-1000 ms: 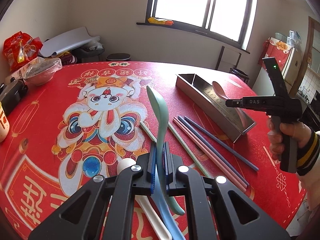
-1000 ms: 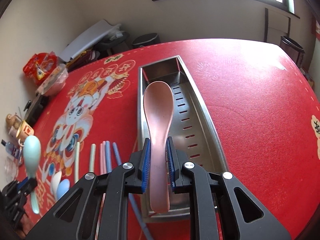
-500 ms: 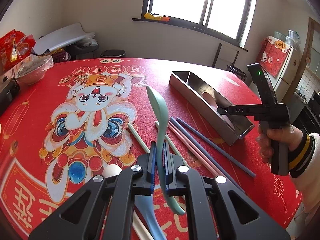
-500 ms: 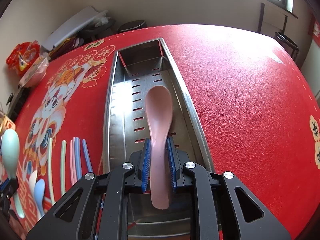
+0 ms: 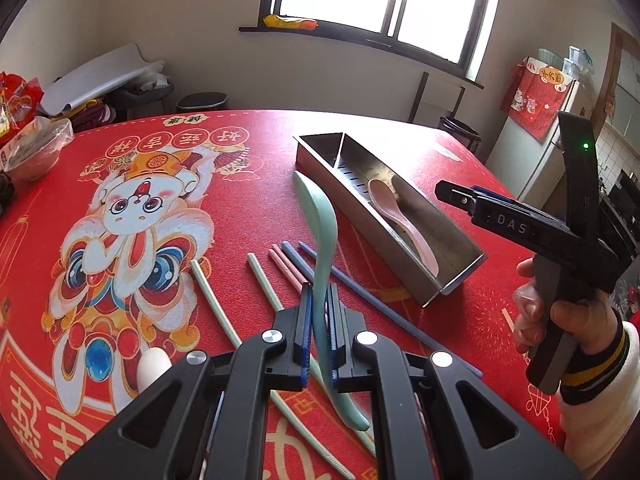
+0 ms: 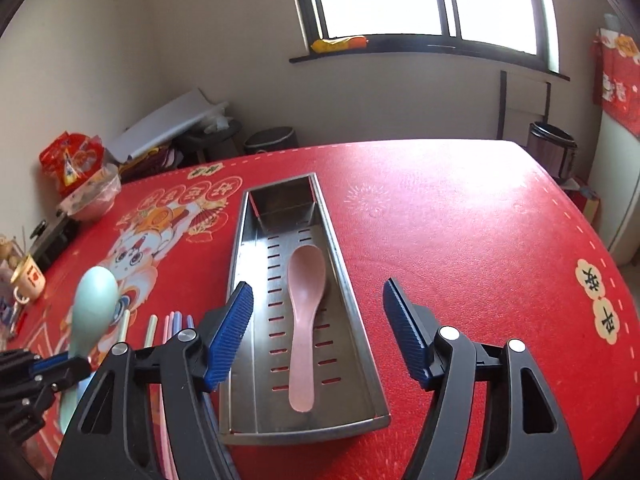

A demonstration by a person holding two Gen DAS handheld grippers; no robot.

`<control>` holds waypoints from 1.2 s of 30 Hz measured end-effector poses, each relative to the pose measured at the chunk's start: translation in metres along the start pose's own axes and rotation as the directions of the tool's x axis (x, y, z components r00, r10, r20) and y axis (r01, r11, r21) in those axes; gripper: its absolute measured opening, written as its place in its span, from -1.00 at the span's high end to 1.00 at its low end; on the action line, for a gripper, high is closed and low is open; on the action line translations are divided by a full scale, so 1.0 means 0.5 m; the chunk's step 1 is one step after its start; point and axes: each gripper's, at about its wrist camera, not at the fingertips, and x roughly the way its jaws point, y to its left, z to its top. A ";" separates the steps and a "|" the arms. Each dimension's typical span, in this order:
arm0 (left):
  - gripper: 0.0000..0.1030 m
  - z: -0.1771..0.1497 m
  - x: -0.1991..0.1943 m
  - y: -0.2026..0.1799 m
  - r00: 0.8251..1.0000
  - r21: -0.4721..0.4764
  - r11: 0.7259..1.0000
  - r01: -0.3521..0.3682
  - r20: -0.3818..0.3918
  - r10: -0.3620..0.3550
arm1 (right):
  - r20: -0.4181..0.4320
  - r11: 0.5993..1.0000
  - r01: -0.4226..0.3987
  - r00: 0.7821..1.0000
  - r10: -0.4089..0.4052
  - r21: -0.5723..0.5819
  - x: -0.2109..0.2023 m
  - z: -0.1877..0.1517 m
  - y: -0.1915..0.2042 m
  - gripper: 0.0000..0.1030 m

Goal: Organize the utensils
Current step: 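Carry the pink spoon into the steel tray and open the right tool, then lower the mint green spoon into the steel tray and open the left tool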

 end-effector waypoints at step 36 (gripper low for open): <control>0.86 0.154 0.307 -0.186 0.961 0.018 0.996 -0.087 -0.260 0.088 | -0.077 0.918 0.005 0.997 0.028 0.397 0.010 -0.015 -0.216 -0.69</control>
